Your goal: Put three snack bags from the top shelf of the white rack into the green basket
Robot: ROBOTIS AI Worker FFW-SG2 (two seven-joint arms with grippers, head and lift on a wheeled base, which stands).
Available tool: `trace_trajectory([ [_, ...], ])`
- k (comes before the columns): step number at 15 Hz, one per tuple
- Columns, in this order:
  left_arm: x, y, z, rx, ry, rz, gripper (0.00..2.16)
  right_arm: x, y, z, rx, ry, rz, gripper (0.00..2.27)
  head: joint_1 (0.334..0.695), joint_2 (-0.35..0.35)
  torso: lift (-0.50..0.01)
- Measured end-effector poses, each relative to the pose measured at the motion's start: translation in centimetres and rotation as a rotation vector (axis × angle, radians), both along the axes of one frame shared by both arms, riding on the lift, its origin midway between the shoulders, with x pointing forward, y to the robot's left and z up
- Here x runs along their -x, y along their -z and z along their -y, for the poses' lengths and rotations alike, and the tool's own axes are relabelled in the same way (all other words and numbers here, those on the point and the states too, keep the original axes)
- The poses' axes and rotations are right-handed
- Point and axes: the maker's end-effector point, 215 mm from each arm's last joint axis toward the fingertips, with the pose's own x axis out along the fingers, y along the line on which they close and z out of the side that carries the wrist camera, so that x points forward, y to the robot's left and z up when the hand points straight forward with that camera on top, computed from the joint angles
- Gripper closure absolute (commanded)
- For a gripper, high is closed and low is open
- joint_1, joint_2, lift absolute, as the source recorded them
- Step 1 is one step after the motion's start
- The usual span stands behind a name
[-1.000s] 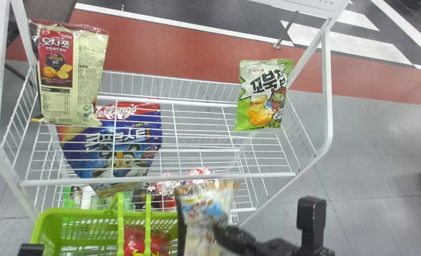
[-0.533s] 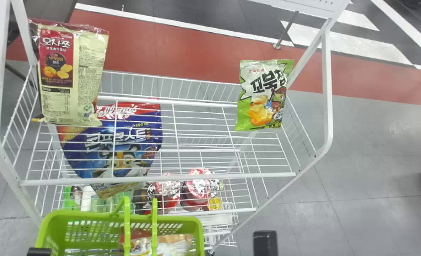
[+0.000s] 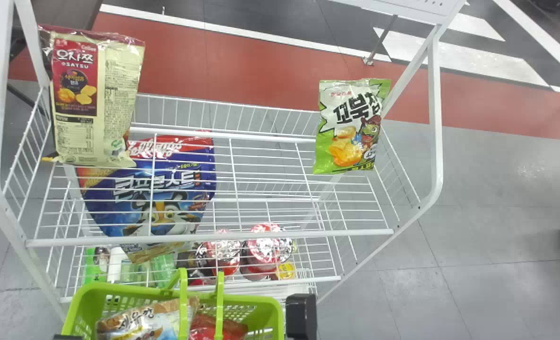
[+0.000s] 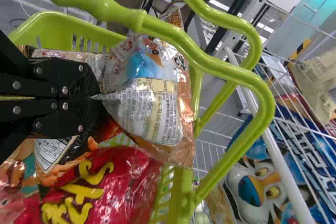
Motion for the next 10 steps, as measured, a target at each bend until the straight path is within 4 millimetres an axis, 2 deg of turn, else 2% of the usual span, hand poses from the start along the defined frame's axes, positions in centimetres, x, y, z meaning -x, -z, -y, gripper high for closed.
trace_trajectory([
  [1,0.0,-0.1,0.0,-0.001,0.001,0.004,2.15,-0.1,0.3,0.0,0.000,0.000,0.000,0.07,0.695,-0.344,0.000],
  [2,0.0,-0.1,0.0,-0.003,0.003,0.007,2.15,0.2,0.7,0.2,0.008,-0.006,-0.010,0.00,0.695,-0.350,0.000],
  [4,0.0,-0.1,0.1,-0.008,0.005,0.012,2.15,1.0,1.8,1.3,0.043,-0.019,-0.046,0.03,0.695,-0.350,0.000],
  [6,0.0,-0.1,0.1,-0.013,0.006,0.015,2.15,1.0,2.5,3.3,0.088,0.002,-0.058,0.05,0.695,-0.350,0.000],
  [10,0.0,-0.1,0.1,-0.013,0.007,0.015,2.15,-1.2,2.8,7.9,0.196,0.085,-0.001,0.05,0.695,-0.350,0.000],
])
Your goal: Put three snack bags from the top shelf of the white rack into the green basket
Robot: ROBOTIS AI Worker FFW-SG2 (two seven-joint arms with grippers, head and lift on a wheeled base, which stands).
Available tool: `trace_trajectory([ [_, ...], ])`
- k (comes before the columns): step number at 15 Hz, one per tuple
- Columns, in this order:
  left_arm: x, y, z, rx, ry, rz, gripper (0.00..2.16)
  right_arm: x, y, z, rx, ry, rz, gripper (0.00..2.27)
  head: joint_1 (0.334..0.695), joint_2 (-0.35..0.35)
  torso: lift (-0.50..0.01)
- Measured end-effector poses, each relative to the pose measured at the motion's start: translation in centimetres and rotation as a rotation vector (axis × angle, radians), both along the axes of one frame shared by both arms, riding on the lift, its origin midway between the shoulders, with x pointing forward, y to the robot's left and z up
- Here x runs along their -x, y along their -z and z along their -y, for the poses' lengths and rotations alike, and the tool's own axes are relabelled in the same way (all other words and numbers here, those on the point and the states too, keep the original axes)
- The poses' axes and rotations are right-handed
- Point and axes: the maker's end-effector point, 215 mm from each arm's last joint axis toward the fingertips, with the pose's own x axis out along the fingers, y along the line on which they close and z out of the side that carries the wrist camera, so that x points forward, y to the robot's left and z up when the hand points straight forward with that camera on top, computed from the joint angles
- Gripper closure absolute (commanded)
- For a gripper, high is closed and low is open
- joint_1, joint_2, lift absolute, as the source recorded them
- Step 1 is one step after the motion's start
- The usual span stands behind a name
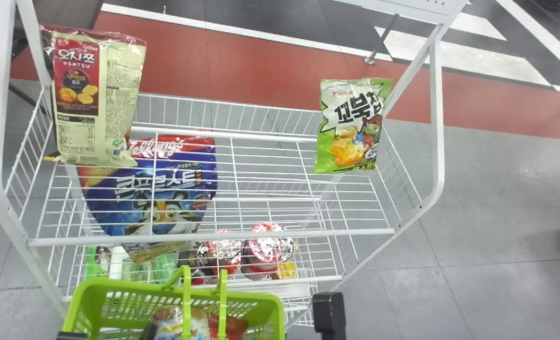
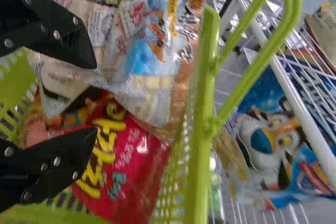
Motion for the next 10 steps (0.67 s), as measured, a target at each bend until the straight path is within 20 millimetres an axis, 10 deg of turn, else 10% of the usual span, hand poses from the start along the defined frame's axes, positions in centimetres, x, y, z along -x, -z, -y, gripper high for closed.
trace_trajectory([
  [5,0.0,0.1,0.0,-0.003,-0.001,0.000,2.15,-4.0,-2.4,4.5,0.057,0.094,0.146,0.04,0.695,-0.350,0.000],
  [10,-0.1,0.2,0.0,-0.006,-0.001,0.000,2.15,-14.3,-10.8,12.2,0.222,0.289,0.557,0.04,0.695,-0.350,0.000],
])
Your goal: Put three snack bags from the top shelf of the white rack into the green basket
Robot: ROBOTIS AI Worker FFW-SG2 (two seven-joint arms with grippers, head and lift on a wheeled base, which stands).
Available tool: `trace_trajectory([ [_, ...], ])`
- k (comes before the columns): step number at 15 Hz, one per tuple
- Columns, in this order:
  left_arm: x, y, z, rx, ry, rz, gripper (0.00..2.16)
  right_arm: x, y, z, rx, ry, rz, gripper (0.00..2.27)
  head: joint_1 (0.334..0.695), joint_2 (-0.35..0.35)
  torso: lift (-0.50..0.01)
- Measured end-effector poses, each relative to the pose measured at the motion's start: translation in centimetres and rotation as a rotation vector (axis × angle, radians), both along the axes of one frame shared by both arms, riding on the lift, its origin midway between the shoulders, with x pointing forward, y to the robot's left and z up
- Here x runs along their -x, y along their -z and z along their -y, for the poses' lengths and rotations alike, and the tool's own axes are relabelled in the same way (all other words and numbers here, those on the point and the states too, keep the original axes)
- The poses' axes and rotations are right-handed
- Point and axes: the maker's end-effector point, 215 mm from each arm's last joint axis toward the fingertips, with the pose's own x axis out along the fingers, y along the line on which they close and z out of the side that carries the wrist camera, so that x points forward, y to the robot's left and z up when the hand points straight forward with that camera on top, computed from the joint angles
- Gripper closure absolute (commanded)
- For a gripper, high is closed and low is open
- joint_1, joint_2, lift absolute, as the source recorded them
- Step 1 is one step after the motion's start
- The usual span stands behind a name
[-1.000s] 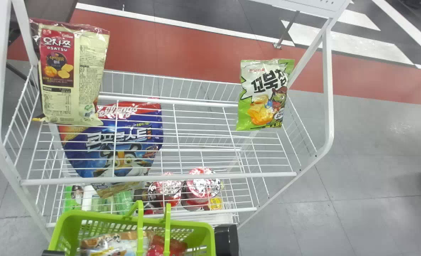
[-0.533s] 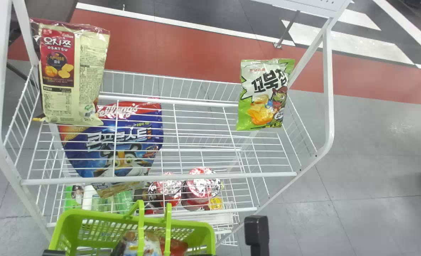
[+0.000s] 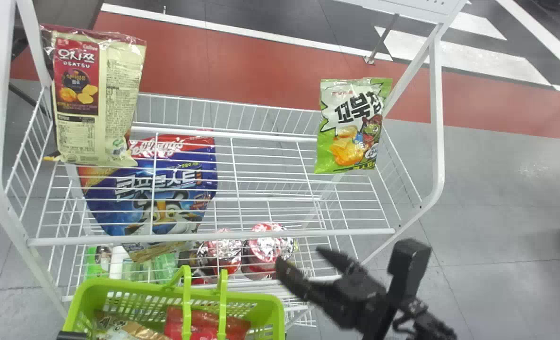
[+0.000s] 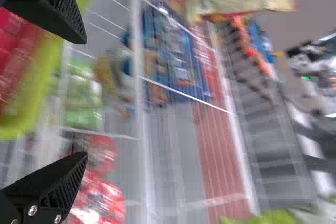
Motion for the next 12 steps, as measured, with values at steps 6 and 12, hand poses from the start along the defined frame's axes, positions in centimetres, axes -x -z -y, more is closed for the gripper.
trace_trajectory([
  [6,0.1,0.4,-0.1,-0.011,0.002,-0.005,2.15,-12.8,-7.4,9.3,0.202,0.218,0.312,0.04,0.695,-0.350,0.000],
  [12,-0.3,0.6,-0.6,-0.016,0.001,-0.003,2.15,-19.2,-7.4,15.3,0.349,0.369,0.317,0.07,0.695,-0.350,0.000],
])
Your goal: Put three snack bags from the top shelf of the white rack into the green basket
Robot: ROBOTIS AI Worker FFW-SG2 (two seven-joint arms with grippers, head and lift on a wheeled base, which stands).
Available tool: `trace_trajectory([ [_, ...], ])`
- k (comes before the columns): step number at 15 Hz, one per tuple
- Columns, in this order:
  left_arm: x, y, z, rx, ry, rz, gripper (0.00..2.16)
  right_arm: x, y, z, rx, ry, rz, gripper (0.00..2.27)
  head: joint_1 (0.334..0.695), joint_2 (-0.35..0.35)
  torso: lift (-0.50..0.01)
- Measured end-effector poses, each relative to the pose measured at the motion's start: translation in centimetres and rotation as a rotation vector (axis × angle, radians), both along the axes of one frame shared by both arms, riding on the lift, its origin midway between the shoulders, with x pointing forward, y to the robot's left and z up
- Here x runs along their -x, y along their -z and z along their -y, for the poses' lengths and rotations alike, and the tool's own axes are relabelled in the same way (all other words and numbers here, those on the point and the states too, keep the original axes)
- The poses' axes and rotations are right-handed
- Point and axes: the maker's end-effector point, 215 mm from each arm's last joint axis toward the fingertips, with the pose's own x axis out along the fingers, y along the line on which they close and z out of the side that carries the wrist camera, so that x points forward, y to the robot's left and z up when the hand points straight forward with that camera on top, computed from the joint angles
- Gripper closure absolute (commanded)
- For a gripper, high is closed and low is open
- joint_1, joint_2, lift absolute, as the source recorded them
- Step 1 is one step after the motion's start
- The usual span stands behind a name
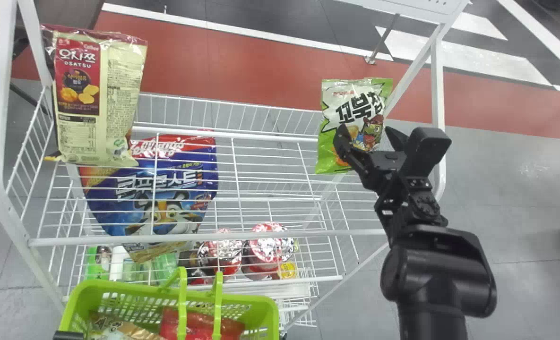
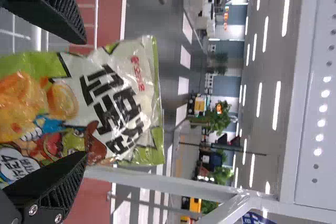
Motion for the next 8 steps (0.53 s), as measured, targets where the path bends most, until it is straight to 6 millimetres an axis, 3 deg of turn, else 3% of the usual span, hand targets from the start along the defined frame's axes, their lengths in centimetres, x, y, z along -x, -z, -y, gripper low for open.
trace_trajectory([
  [2,-0.2,0.0,-0.1,-0.001,0.003,0.003,2.15,-1.7,1.2,1.4,0.017,0.017,-0.034,0.08,0.695,-0.350,0.000],
  [3,-0.2,0.0,-0.1,-0.001,0.004,0.004,2.15,-2.3,1.8,1.7,0.005,0.000,-0.055,0.30,0.695,-0.350,0.000],
  [8,-0.4,0.3,0.0,-0.008,0.006,0.003,2.15,-3.0,4.4,0.7,-0.104,-0.125,-0.168,1.92,0.695,-0.350,0.000],
])
